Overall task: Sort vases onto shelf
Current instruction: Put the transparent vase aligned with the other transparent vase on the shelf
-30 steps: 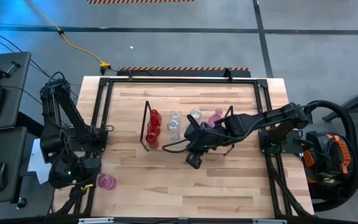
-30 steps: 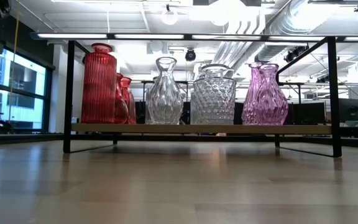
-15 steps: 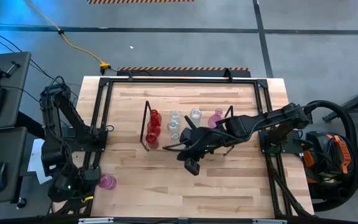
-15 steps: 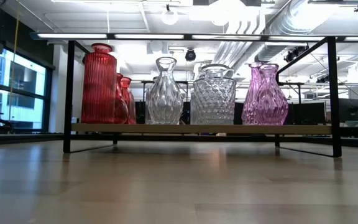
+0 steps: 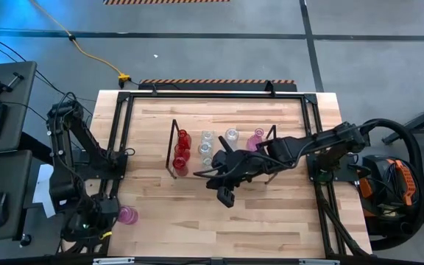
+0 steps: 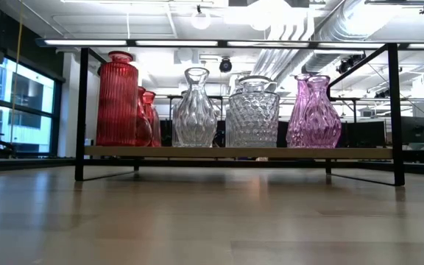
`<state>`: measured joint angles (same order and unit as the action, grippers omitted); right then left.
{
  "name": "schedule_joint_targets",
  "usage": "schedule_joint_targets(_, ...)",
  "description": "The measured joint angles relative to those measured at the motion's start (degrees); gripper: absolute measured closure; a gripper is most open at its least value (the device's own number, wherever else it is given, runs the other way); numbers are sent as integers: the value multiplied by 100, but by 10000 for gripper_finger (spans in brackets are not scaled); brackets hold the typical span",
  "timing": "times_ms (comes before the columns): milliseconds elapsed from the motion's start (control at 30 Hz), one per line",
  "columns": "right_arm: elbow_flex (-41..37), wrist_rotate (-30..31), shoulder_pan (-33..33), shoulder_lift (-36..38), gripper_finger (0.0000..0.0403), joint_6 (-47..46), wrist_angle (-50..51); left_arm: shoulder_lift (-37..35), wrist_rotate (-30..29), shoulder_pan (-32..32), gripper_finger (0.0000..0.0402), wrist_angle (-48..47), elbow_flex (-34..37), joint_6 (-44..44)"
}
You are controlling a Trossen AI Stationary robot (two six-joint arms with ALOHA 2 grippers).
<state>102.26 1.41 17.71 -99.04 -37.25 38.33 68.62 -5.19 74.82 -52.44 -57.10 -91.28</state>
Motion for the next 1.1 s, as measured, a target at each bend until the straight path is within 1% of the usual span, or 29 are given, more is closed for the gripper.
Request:
schedule_joint_targets(200,0,75,41,-2,373,-129,0,2,-58,115,333,-696,0,-141)
schedule_joint_targets(367,0,295,106,-2,373,-149,0,0,-643,102,292,-1381,0,-318)
schedule_joint_targets(433,0,306,123,-2,373,-171,0,0,-615,59,283,-1585,0,-417)
schedule_joint_targets(500,0,306,148,-2,373,-172,0,0,-546,14,278,-1571,0,-435)
schedule_joint_targets(600,0,306,155,-2,373,-173,0,-25,-733,21,277,-1432,0,-470)
schedule_joint_targets(733,0,308,153,-2,373,-173,-2,-28,-882,-7,277,-1500,0,-405)
schedule_joint_targets(933,0,310,153,-2,373,-173,-4,-28,-922,-172,277,-1556,11,-311)
schedule_joint_targets(1100,0,310,153,-2,373,-173,-4,-28,-809,-272,277,-1256,207,-276)
